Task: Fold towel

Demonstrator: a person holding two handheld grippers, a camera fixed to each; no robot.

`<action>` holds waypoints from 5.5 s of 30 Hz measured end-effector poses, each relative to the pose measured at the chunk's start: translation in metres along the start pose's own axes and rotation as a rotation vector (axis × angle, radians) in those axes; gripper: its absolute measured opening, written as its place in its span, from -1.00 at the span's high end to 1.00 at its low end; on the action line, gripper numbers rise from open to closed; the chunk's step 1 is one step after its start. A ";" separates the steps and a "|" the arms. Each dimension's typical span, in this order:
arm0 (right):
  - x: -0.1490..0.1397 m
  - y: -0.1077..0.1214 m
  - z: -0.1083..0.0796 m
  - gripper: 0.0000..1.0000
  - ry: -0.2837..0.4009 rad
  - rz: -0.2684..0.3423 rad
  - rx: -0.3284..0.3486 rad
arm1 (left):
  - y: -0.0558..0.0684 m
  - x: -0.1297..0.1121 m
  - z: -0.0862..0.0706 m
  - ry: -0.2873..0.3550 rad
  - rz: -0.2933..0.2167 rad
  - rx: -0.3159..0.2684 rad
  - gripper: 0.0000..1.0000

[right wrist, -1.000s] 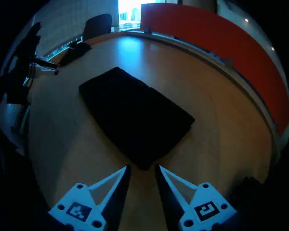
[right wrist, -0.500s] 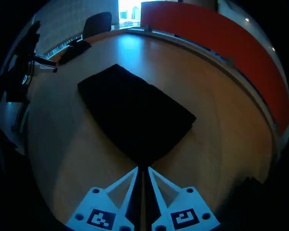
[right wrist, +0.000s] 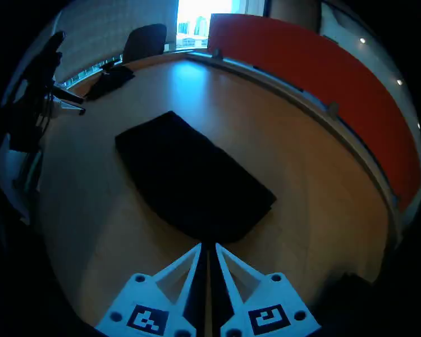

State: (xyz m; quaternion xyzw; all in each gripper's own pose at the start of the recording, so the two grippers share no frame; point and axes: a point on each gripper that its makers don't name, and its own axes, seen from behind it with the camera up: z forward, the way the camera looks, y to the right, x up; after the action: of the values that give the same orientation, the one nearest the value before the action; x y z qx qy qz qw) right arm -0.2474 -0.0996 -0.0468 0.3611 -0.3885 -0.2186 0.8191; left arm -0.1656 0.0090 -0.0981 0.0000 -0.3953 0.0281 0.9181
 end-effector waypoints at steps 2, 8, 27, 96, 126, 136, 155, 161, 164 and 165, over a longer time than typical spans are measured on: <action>0.012 0.001 -0.003 0.89 0.015 -0.018 -0.004 | -0.001 0.000 -0.001 0.002 -0.005 0.001 -0.97; 0.051 -0.001 -0.009 0.89 0.063 -0.088 -0.013 | -0.005 0.002 -0.003 0.010 -0.010 0.003 -0.97; 0.124 -0.019 -0.007 0.89 0.147 -0.175 0.003 | -0.013 0.004 -0.008 0.027 -0.038 0.009 -0.97; 0.143 -0.174 0.149 0.89 -0.093 -0.546 0.352 | -0.054 -0.021 -0.025 0.045 -0.186 0.024 -0.96; 0.144 -0.184 0.141 -0.20 -0.070 -0.552 0.366 | -0.052 -0.021 -0.027 0.048 -0.187 0.034 -0.97; 0.144 -0.185 0.127 -0.28 -0.054 -0.497 0.391 | -0.048 -0.022 -0.029 0.050 -0.185 0.030 -0.97; 0.150 -0.164 0.097 -0.40 0.016 -0.345 0.349 | -0.045 -0.016 -0.029 0.057 -0.178 0.031 -0.97; 0.138 -0.148 0.087 -0.40 0.013 -0.319 0.316 | -0.040 -0.013 -0.028 0.058 -0.168 0.025 -0.97; 0.132 -0.142 0.082 -0.40 0.011 -0.306 0.303 | -0.037 -0.012 -0.028 0.057 -0.162 0.021 -0.97; 0.130 -0.140 0.080 -0.40 0.011 -0.301 0.298 | -0.036 -0.012 -0.028 0.056 -0.160 0.020 -0.97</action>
State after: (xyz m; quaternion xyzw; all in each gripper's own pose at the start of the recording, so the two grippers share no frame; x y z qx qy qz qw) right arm -0.2437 -0.3065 -0.0558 0.5335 -0.3537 -0.2768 0.7167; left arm -0.1521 -0.0269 -0.1251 0.0400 -0.3679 -0.0412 0.9281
